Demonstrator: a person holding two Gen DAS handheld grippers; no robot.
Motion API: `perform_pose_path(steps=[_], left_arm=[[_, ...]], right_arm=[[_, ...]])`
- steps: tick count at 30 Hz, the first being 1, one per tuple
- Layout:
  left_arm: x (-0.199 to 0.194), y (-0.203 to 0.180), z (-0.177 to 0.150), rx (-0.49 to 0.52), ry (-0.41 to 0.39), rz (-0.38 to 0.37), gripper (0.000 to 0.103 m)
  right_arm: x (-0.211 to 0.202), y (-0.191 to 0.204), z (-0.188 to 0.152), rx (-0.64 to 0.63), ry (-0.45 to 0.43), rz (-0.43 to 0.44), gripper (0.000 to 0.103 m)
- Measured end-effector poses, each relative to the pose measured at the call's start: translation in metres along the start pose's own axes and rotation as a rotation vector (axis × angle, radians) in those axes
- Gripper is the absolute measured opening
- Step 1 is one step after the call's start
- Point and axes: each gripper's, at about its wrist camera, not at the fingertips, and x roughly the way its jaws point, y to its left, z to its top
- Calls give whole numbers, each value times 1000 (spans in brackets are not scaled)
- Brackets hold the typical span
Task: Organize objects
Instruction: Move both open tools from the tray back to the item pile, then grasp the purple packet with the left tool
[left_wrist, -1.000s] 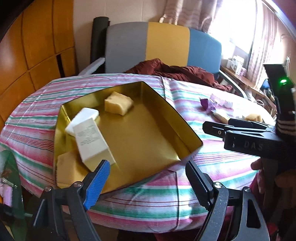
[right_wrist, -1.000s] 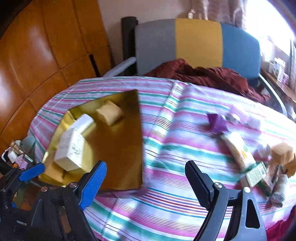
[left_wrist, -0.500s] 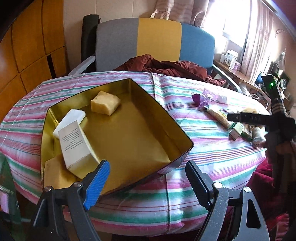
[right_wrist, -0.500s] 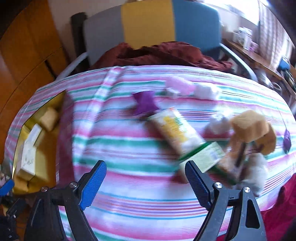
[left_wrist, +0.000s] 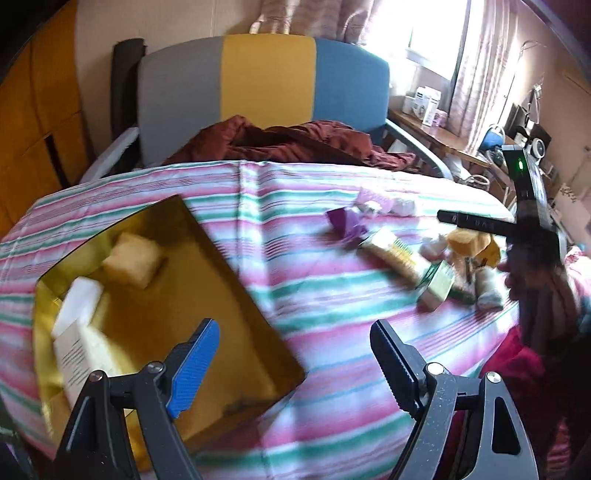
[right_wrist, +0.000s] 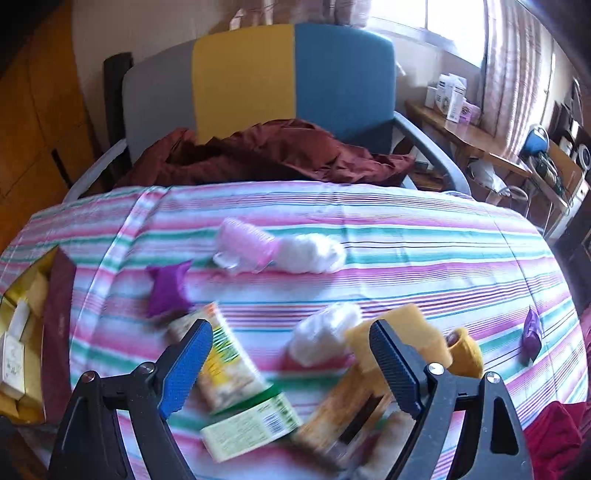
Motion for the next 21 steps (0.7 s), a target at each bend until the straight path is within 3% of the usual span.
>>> perform_pose_path(steps=[4, 10, 21], left_arm=[[29, -12, 26, -6, 32, -18, 84], [83, -23, 61, -53, 82, -33, 84], [171, -39, 106, -129, 143, -43, 84]], right_arm=[[12, -18, -6, 88, 36, 32, 88], [3, -28, -1, 135, 5, 78, 88], [4, -18, -2, 95, 26, 107, 88]])
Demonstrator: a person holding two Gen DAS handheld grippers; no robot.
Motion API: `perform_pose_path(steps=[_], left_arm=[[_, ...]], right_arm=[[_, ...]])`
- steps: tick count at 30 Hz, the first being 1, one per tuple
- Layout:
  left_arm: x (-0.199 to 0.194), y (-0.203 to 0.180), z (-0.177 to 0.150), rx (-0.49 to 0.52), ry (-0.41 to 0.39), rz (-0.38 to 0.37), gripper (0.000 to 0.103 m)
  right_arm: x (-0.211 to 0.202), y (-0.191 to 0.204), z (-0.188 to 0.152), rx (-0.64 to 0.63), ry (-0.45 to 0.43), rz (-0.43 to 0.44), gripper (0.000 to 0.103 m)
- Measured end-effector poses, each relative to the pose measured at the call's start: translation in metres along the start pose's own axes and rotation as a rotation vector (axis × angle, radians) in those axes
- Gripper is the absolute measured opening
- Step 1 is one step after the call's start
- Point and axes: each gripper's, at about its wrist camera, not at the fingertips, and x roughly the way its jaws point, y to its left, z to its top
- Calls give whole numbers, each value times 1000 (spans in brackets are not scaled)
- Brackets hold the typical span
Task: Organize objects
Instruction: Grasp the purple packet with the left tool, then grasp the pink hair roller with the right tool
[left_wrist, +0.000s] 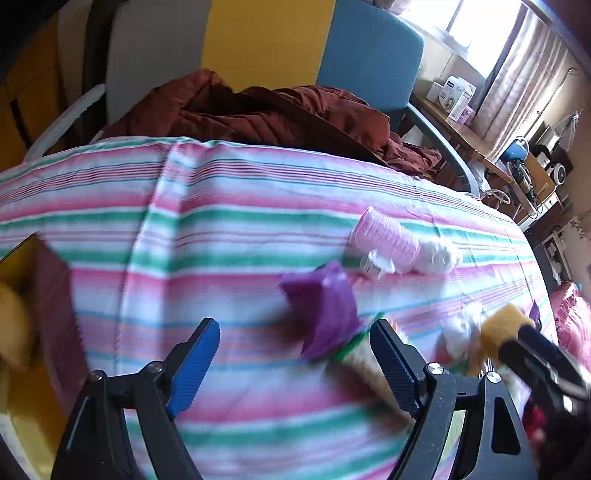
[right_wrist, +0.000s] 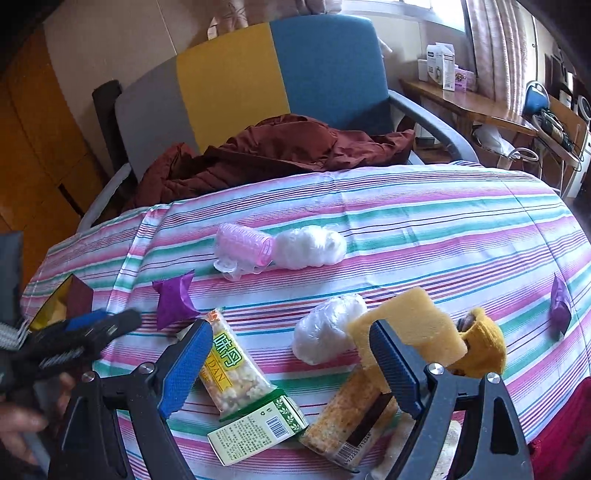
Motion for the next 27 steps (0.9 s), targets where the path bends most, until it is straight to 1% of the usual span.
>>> perform_pose_path(steps=[3, 5, 7, 8, 9, 12, 17, 20, 23, 27], left_arm=[[18, -8, 11, 15, 0, 6, 84], [31, -9, 16, 15, 13, 17, 84], [47, -7, 20, 10, 36, 4, 79], [49, -7, 20, 21, 24, 17, 70], [47, -8, 20, 37, 4, 29, 54], [43, 0, 17, 33, 7, -8, 53], [32, 10, 3, 34, 13, -6, 53], [25, 17, -7, 12, 18, -8, 53], [19, 21, -16, -5, 19, -13, 53], [16, 21, -25, 8, 3, -17, 54]], right_arm=[[2, 0, 0, -4, 7, -4, 88], [3, 0, 0, -5, 9, -4, 88], [3, 1, 0, -10, 9, -5, 88], [4, 1, 1, -13, 10, -8, 88], [4, 1, 0, -18, 9, -13, 88], [5, 6, -2, -48, 6, -31, 88], [9, 16, 0, -75, 22, 3, 88], [16, 27, 12, -103, 38, 11, 88], [35, 40, 35, -121, 50, 26, 88], [69, 50, 61, -35, 113, 103, 89]])
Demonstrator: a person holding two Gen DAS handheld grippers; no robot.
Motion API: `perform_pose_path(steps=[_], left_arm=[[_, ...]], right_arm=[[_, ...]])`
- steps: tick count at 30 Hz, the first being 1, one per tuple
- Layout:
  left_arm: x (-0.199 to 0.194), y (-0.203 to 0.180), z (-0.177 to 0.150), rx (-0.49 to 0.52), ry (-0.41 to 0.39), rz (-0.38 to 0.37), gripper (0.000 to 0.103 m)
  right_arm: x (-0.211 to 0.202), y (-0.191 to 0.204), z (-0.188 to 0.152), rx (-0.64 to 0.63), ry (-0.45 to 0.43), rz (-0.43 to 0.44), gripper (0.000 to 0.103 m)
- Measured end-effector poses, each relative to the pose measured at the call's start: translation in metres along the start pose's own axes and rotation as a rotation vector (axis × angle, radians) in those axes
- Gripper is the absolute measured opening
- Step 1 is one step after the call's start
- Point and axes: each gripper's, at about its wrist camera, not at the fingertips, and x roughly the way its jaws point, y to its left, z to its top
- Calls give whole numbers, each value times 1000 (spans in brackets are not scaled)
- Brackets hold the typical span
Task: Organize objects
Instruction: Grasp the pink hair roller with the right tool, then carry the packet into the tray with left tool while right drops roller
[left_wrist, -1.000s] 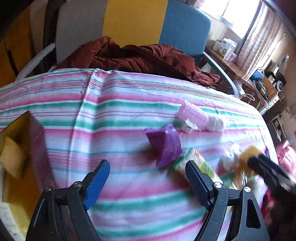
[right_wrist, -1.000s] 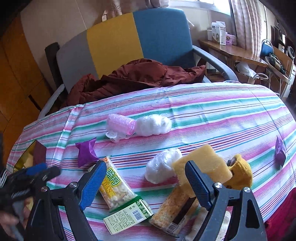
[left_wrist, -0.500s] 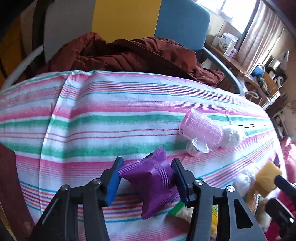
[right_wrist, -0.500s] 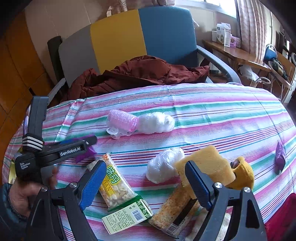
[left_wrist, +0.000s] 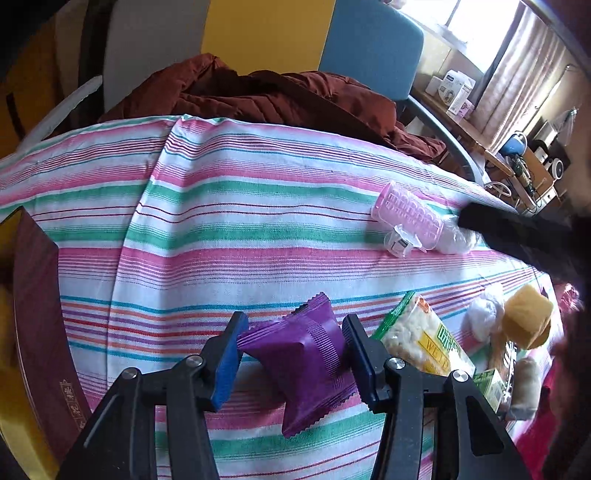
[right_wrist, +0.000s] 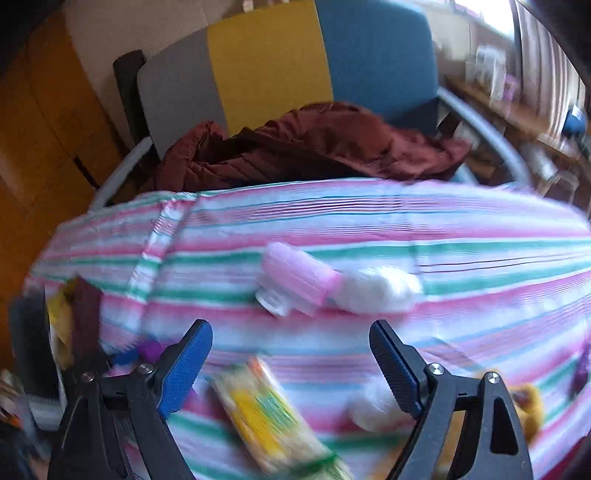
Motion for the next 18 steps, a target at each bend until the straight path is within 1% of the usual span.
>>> perform_pose_path(steps=[1, 4, 7, 8, 10, 11, 12, 15, 18], left_arm=[[0, 1, 0, -2, -2, -4, 54], [0, 3, -1, -13, -5, -17, 54], [0, 2, -2, -7, -11, -16, 55], [0, 1, -3, -6, -14, -16, 55], [0, 1, -4, -5, -17, -16, 53], [0, 1, -5, -4, -19, -17, 53], [0, 1, -6, -3, -22, -19, 53], [-1, -1, -9, 4, -31, -15, 53], [-2, -2, -9, 11, -29, -6, 52]], right_arm=[[9, 3, 7, 18, 7, -6, 89], [33, 8, 25, 52, 10, -86, 89], [61, 9, 35, 60, 50, -191, 89], [68, 8, 36, 64, 70, -198, 89], [83, 8, 34, 59, 118, -195, 89], [84, 8, 32, 61, 119, -185, 78], [83, 7, 29, 63, 111, -171, 76], [72, 6, 14, 52, 108, -123, 75], [49, 10, -8, 17, 107, -78, 75]])
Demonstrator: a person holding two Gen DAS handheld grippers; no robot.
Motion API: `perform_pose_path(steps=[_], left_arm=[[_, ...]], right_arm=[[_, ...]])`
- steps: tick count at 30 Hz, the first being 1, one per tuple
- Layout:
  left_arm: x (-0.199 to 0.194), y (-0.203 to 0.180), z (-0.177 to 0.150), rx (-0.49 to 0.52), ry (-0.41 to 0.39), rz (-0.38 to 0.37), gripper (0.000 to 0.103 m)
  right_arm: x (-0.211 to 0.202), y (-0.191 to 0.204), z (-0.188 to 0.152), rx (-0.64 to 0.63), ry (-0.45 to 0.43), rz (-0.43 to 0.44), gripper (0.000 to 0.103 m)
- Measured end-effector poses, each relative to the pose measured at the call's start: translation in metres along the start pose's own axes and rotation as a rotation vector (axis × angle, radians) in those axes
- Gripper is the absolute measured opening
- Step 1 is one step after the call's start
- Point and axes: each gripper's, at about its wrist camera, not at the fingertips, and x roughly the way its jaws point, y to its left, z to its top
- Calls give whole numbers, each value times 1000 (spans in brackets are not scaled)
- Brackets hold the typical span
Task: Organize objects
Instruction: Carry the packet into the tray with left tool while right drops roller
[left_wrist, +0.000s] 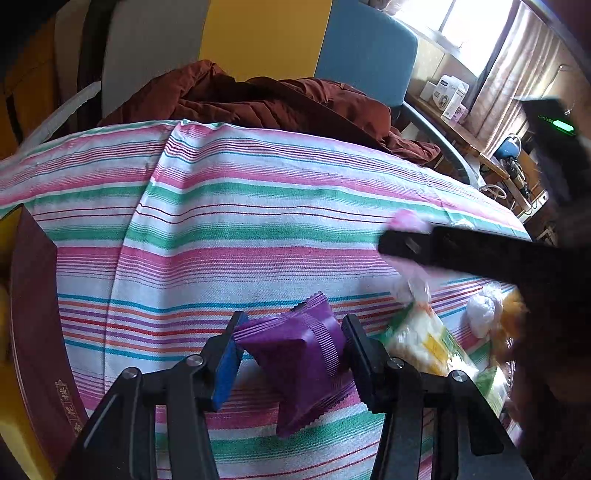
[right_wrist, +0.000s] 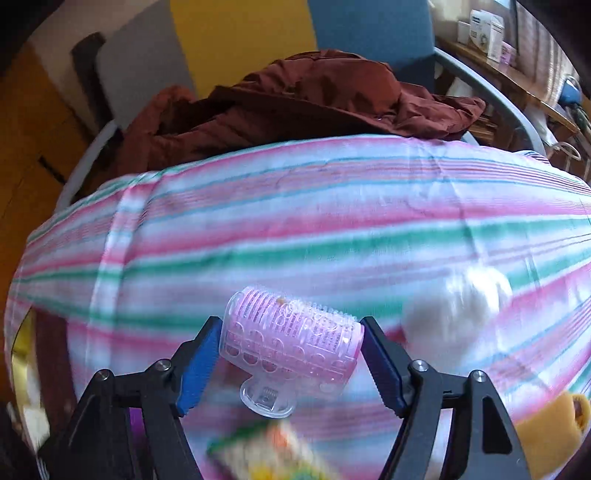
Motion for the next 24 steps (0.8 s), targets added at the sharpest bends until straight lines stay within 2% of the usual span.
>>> perform_pose_path(steps=[2, 5, 12, 18, 24], left_arm=[[-1, -1, 1, -14, 10, -4, 48], [-12, 2, -1, -35, 17, -31, 47], [-73, -7, -19, 10, -70, -61, 47], [-126, 10, -52, -27, -115, -77, 47], [-173, 45, -87, -78, -164, -58, 47]], right_arm=[[-16, 0, -11, -2, -16, 18, 75], [-49, 2, -25, -7, -85, 28, 75], [-106, 9, -49, -11, -196, 71, 75], [-126, 22, -88, -25, -192, 139, 75], [-132, 59, -126, -97, -160, 210, 75]])
